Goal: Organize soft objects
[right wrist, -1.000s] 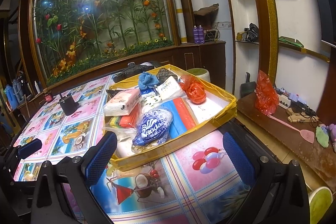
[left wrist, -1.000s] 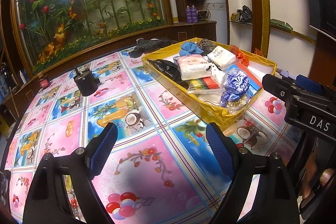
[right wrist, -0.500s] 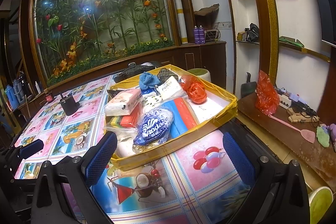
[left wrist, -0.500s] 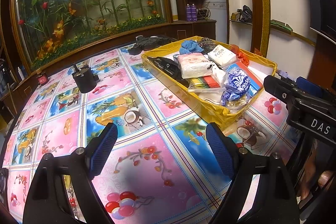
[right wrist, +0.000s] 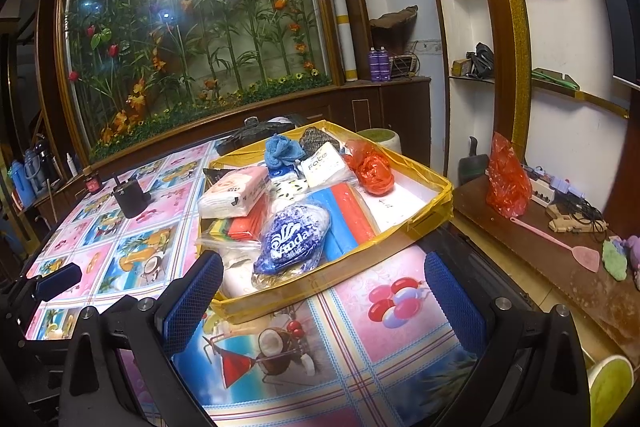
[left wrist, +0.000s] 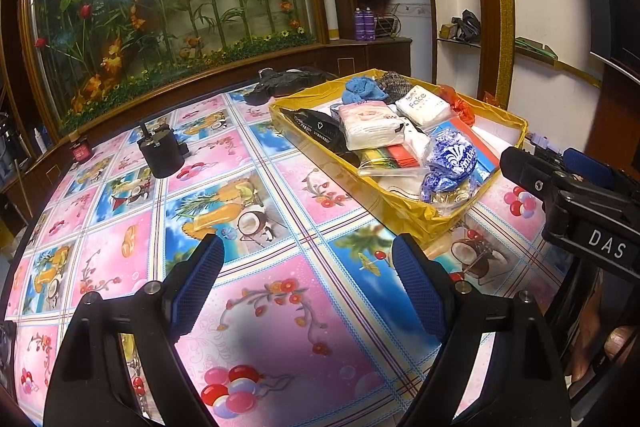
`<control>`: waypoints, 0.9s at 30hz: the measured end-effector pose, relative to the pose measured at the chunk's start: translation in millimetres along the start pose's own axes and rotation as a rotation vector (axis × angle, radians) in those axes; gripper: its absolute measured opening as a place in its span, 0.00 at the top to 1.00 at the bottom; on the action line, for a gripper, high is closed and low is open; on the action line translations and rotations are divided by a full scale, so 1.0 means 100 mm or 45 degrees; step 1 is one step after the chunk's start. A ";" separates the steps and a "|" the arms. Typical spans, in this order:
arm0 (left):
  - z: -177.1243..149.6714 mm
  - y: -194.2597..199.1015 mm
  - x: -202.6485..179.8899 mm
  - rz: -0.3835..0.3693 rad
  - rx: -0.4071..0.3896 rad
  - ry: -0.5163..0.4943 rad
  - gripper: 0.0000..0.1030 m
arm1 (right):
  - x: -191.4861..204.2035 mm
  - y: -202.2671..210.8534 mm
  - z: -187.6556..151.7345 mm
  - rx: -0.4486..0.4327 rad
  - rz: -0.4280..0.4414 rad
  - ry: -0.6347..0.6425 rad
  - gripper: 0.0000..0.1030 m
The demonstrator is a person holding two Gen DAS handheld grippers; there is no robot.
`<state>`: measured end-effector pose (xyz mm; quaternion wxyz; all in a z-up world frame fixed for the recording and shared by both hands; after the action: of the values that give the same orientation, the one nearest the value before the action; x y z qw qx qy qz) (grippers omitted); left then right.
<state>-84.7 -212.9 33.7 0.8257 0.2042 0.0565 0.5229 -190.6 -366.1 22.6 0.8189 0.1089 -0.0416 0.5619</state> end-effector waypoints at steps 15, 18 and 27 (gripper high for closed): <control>0.00 0.00 0.01 -0.001 0.000 -0.006 0.16 | 0.00 0.00 -0.01 0.001 -0.002 -0.002 0.01; 0.00 0.00 0.02 0.003 -0.001 -0.008 0.16 | 0.00 0.01 -0.01 0.003 -0.005 0.001 0.01; 0.00 0.01 0.02 0.007 -0.005 -0.016 0.16 | 0.00 0.01 -0.01 0.004 -0.006 0.001 0.01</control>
<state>-85.0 -211.1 34.8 0.8248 0.2061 0.0499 0.5241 -191.2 -365.4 21.5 0.8200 0.1101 -0.0402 0.5602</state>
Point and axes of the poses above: each gripper's, at about its wrist camera, not at the fingertips, and y roughly against the way its jaws point, x to its left, z to its top, the point moved 5 cm from there along -y, roughly the way its jaws point, and after that the axes turned 12 degrees about -x, right-handed, at the moved point
